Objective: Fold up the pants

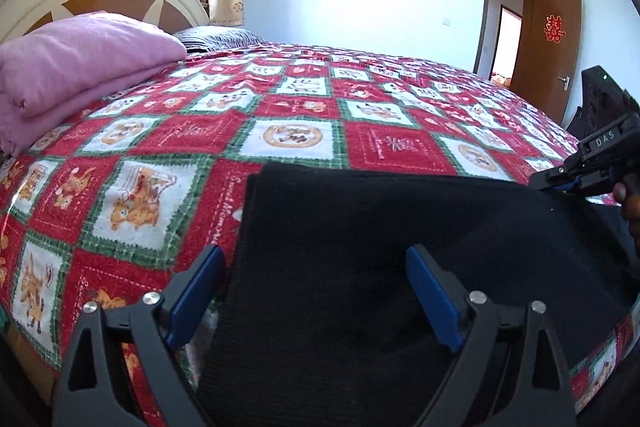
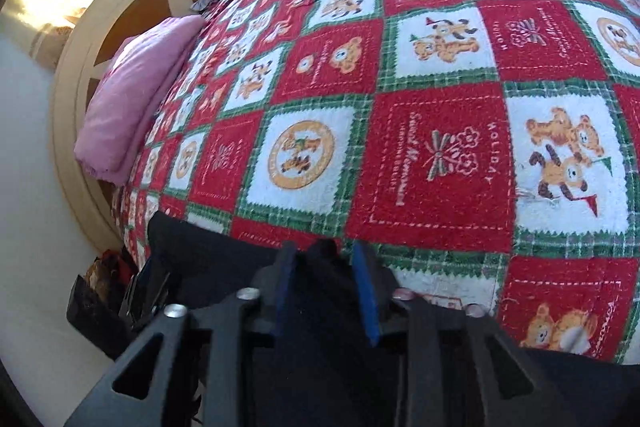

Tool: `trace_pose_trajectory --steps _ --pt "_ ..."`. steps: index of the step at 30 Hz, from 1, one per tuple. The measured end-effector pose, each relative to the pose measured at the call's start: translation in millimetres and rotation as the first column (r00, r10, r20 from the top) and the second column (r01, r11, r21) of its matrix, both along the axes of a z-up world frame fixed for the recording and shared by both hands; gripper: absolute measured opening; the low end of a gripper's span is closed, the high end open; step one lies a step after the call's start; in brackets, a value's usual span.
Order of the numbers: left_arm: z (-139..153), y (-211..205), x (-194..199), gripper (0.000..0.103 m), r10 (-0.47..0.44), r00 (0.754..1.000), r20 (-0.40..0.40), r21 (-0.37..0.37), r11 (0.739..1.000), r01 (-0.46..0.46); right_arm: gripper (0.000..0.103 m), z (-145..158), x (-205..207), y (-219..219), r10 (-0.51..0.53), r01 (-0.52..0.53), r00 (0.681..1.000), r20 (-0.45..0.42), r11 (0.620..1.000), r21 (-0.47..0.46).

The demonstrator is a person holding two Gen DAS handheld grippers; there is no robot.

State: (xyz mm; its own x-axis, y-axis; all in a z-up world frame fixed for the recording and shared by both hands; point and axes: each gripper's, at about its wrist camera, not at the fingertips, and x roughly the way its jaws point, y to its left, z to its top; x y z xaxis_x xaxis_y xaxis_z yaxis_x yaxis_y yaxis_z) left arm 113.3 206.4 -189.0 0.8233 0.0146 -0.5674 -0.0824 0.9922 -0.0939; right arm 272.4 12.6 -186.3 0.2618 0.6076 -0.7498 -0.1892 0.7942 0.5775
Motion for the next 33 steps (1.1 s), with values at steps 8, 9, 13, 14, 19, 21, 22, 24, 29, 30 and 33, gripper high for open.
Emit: trace_pose_trajectory --steps 8,9,13,14,19,21,22,24,29,30,33 --pt "-1.6 8.2 5.7 0.103 0.030 1.000 0.008 0.004 1.000 -0.030 0.003 22.8 -1.3 -5.9 -0.059 0.064 0.992 0.109 0.997 -0.039" --pt "-1.4 8.9 6.4 0.103 0.032 0.999 0.010 0.008 0.999 -0.032 0.003 16.2 3.8 -7.0 -0.070 0.074 0.993 0.092 0.996 -0.047" --pt "-1.3 9.8 7.1 0.103 0.028 1.000 0.009 0.012 1.000 -0.028 0.002 -3.4 10.3 -5.0 -0.079 0.086 0.993 0.084 0.993 -0.083" --pt "-1.0 9.7 7.1 0.103 0.028 1.000 0.008 0.012 1.000 -0.028 0.002 -3.8 10.3 -5.5 -0.080 0.087 0.993 0.085 0.993 -0.079" --pt "2.1 3.6 7.3 0.103 0.032 0.999 -0.002 0.050 0.998 -0.032 0.005 11.7 -3.1 -12.4 -0.057 0.071 0.990 0.126 0.991 -0.110" --pt "0.9 4.7 8.6 0.103 0.034 0.999 -0.008 0.048 0.998 -0.034 0.006 23.2 -20.3 -14.8 -0.038 0.070 0.980 0.195 0.985 -0.160" --pt "0.7 4.9 7.5 0.103 0.036 0.999 -0.009 0.039 0.999 -0.035 0.007 29.5 -31.4 -14.2 -0.023 0.067 0.971 0.238 0.982 -0.179" --pt "-1.0 7.5 7.9 0.103 0.038 0.999 -0.012 0.018 0.999 -0.038 0.015 37.3 -50.9 -11.2 0.011 0.049 0.958 0.287 0.978 -0.202" --pt "-1.7 7.8 7.6 0.103 0.037 0.999 -0.015 0.013 0.999 -0.037 0.053 41.0 -105.9 18.4 0.154 -0.066 0.917 0.369 0.969 -0.239" --pt "-2.1 8.8 8.0 0.103 0.036 0.999 -0.018 0.009 0.999 -0.035 0.053 38.8 -111.7 26.9 0.178 -0.082 0.911 0.372 0.962 -0.259" --pt "-2.2 9.8 8.3 0.103 0.032 0.999 -0.023 0.003 0.999 -0.032 0.053 26.8 -127.3 44.9 0.249 -0.154 0.903 0.350 0.948 -0.278"
